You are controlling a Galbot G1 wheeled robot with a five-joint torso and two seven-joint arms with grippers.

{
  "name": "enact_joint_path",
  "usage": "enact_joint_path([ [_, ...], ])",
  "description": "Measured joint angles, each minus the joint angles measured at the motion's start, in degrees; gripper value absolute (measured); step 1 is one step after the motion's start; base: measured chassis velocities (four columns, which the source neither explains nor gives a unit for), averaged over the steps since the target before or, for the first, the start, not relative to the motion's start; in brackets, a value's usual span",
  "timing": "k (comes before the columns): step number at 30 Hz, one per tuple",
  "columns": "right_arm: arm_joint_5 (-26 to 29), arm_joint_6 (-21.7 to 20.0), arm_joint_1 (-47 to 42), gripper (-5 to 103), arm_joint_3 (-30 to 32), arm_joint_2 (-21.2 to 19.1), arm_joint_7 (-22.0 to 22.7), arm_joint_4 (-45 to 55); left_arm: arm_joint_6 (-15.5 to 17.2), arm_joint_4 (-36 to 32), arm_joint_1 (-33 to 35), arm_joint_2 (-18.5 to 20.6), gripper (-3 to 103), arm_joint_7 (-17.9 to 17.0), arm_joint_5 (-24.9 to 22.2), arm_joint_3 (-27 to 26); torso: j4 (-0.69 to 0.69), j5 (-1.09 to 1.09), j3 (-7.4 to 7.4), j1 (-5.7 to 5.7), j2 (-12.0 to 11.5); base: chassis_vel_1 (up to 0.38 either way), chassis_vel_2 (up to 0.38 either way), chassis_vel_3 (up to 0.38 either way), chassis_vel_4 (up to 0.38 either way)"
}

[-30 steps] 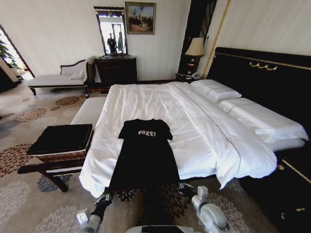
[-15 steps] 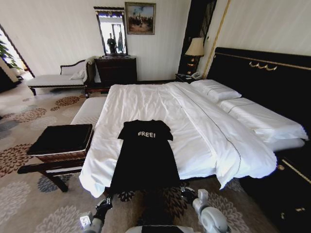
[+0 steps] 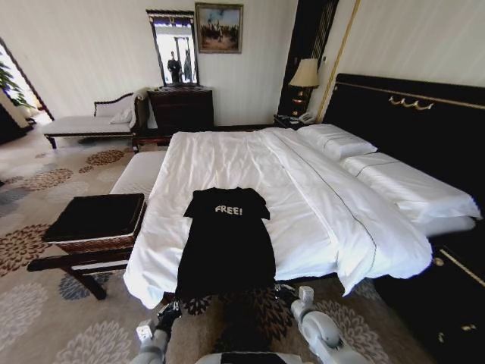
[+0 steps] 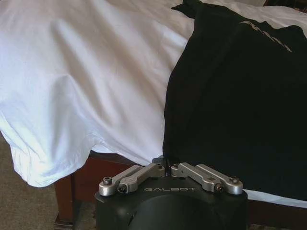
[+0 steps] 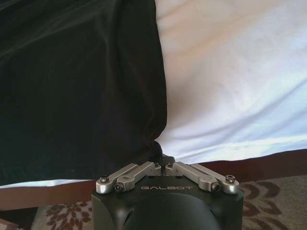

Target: Fold the clothes on the bed and place them into the basket.

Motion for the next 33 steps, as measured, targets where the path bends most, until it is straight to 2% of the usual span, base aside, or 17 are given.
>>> enact_joint_path([
  [7,-0.09,0.05,-0.34,0,-0.04,0.33,0.03,0.32,-0.14,0.58,-0.48,-0.79,0,-0.36,1.46,0.96,0.00,-0.01,0.00,0.00,0.00,0.000,0.000,0.000,0.000],
  [8,-0.09,0.15,-0.55,-1,-0.03,0.33,0.10,0.64,-0.15,-0.04,-0.17,-0.75,6,-0.36,2.03,1.04,0.00,0.00,0.00,0.00,0.00,0.000,0.000,0.000,0.000],
  [10,-0.40,0.62,-1.32,9,0.20,0.23,0.17,1.44,-0.36,-1.37,0.99,-0.25,16,-0.34,2.87,0.92,0.00,0.00,0.00,0.00,0.00,0.000,0.000,0.000,0.000],
  [12,-0.59,0.81,-1.61,9,0.35,0.19,0.17,1.76,-0.46,-1.78,1.41,-0.04,16,-0.33,2.99,0.77,0.00,0.00,0.00,0.00,0.00,0.000,0.000,0.000,0.000],
  [16,-2.89,3.69,-4.88,31,2.50,0.36,0.07,4.88,-2.35,-5.31,5.24,1.33,38,0.07,4.06,-1.92,0.00,-0.01,-0.01,-0.02,0.00,0.000,0.000,0.000,0.000],
  [18,-3.31,4.64,-5.50,31,3.00,0.57,0.04,5.48,-2.84,-6.09,5.93,1.50,38,0.15,4.24,-2.57,0.00,0.00,-0.01,-0.02,0.00,0.000,0.000,0.000,0.000],
  [19,-4.18,7.20,-6.55,42,3.96,1.18,-0.28,6.43,-3.94,-7.66,7.14,1.65,49,0.28,4.39,-3.91,0.00,0.00,-0.01,-0.01,0.00,0.000,0.000,0.000,0.000],
  [20,-4.90,9.60,-7.10,48,4.59,1.62,-0.76,6.83,-4.80,-8.58,7.61,1.60,49,0.34,4.43,-4.75,0.00,0.00,-0.01,-0.02,0.00,0.000,0.000,0.000,0.000],
  [21,-5.36,11.53,-7.40,48,5.15,2.03,-1.14,7.10,-5.67,-9.61,7.89,1.39,55,0.39,4.45,-5.65,0.00,0.01,-0.01,-0.02,0.00,0.000,0.000,0.000,0.000],
  [22,-5.36,11.53,-7.40,48,5.15,2.03,-1.14,7.10,-5.67,-9.61,7.89,1.39,55,0.39,4.45,-5.65,0.00,0.01,-0.01,-0.02,0.00,0.000,0.000,0.000,0.000],
  [25,-5.64,13.59,-7.72,63,6.07,2.76,-1.52,7.66,-6.39,-12.32,8.05,0.77,71,0.53,4.32,-7.23,0.00,-0.01,-0.01,-0.02,0.01,0.000,0.000,0.000,0.000],
  [26,-5.63,13.89,-7.72,69,6.14,2.93,-1.56,7.70,-6.41,-13.23,7.89,0.65,71,0.55,4.33,-7.44,0.00,0.00,-0.01,-0.02,0.01,0.000,0.000,0.000,0.000],
  [27,-5.62,14.02,-7.70,69,6.15,3.03,-1.58,7.73,-6.42,-13.60,7.77,0.62,77,0.55,4.39,-7.51,0.00,-0.01,-0.01,-0.02,0.00,0.000,0.000,0.000,0.000],
  [28,-5.62,14.14,-7.65,74,6.16,3.21,-1.63,7.84,-6.42,-14.35,7.42,0.62,81,0.55,4.65,-7.60,0.00,0.00,-0.01,-0.02,0.00,0.000,0.000,0.000,0.000],
  [29,-5.62,14.14,-7.65,74,6.16,3.21,-1.63,7.84,-6.42,-14.35,7.42,0.62,81,0.55,4.65,-7.60,0.00,0.00,-0.01,-0.02,0.00,0.000,0.000,0.000,0.000],
  [32,-5.60,14.20,-7.45,91,6.31,3.66,-1.74,8.51,-6.42,-16.04,6.07,1.34,97,0.59,5.96,-7.68,0.00,0.00,-0.01,-0.03,0.01,-0.039,0.030,0.042,-0.033],
  [33,-5.60,14.20,-7.45,91,6.31,3.66,-1.74,8.51,-6.42,-16.04,6.07,1.34,97,0.59,5.96,-7.68,0.00,0.00,-0.01,-0.03,0.01,-0.068,0.044,0.064,-0.055],
])
